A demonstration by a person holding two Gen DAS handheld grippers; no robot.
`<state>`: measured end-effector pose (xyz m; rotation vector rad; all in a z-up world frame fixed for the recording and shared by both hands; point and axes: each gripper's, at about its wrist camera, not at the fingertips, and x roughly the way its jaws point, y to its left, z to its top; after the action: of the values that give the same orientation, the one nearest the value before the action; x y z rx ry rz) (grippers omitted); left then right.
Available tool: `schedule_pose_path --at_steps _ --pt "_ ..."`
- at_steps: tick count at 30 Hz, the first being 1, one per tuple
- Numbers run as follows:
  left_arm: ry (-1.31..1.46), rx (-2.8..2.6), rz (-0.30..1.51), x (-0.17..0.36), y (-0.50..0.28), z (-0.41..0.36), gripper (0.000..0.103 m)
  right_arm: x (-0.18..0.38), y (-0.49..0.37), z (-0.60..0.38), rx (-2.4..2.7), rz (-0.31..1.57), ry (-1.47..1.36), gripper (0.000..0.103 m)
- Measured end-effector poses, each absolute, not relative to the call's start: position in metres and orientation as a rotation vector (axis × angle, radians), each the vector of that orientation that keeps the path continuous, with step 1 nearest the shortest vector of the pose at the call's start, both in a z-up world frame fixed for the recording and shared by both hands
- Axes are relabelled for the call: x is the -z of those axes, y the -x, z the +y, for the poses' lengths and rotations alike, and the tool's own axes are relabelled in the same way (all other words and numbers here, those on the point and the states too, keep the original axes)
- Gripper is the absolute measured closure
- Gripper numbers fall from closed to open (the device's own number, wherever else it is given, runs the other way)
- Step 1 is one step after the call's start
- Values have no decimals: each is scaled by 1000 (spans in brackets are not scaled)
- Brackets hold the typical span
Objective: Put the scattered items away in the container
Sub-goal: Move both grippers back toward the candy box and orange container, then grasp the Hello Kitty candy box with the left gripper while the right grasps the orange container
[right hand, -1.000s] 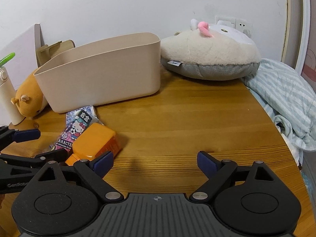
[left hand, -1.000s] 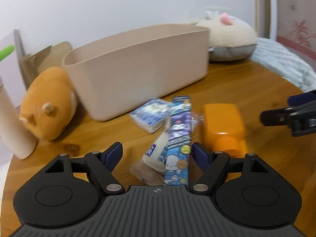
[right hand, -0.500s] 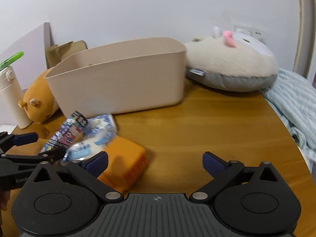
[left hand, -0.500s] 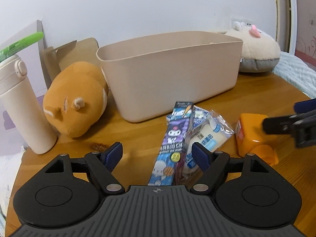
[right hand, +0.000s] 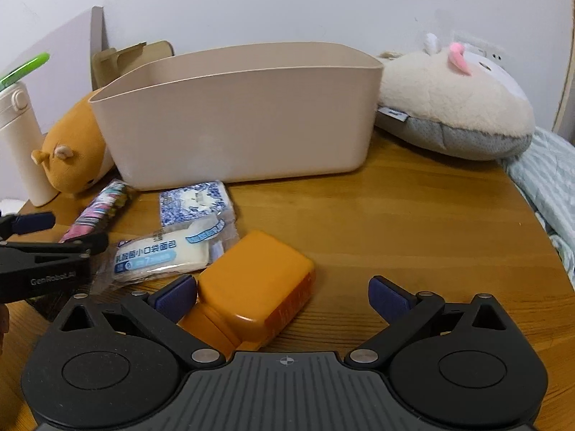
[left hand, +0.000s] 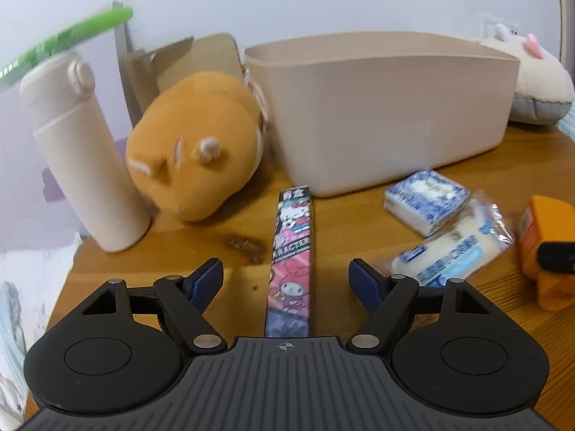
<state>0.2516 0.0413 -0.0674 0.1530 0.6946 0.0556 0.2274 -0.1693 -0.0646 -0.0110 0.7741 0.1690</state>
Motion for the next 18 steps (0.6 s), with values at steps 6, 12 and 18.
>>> schedule_pose_path --at_steps 6,12,18 --pt "-134 -66 697 69 -252 45 24 65 -225 -178 -124 790 65 0" --pt "-130 -61 695 70 -252 42 24 67 -226 -184 -99 807 87 0" --pt "-109 -61 700 70 -255 45 21 69 -238 -176 -108 798 60 0"
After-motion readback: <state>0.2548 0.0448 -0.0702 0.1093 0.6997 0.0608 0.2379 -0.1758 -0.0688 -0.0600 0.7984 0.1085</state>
